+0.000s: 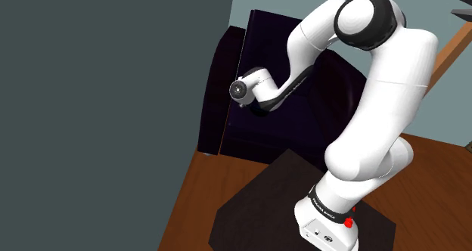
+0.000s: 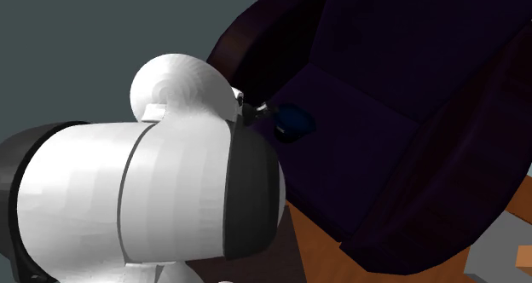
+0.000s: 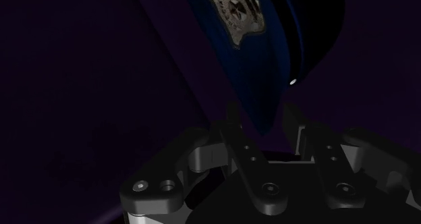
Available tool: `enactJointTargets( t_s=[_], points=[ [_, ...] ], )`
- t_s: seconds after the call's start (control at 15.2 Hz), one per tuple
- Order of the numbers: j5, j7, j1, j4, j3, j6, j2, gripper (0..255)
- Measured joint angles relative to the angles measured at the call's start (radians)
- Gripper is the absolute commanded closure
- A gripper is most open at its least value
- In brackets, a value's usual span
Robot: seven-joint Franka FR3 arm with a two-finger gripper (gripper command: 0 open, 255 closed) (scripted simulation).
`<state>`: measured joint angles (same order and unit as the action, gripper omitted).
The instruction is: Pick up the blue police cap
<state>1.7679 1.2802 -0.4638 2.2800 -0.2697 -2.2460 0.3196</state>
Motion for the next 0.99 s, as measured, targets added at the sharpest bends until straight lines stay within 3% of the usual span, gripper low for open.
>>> enactJointTargets(
  t_s=[0.99],
  points=[
    [-0.140, -0.172, -0.019, 0.031, -0.013, -0.050, -0.173, 255]
  ],
)
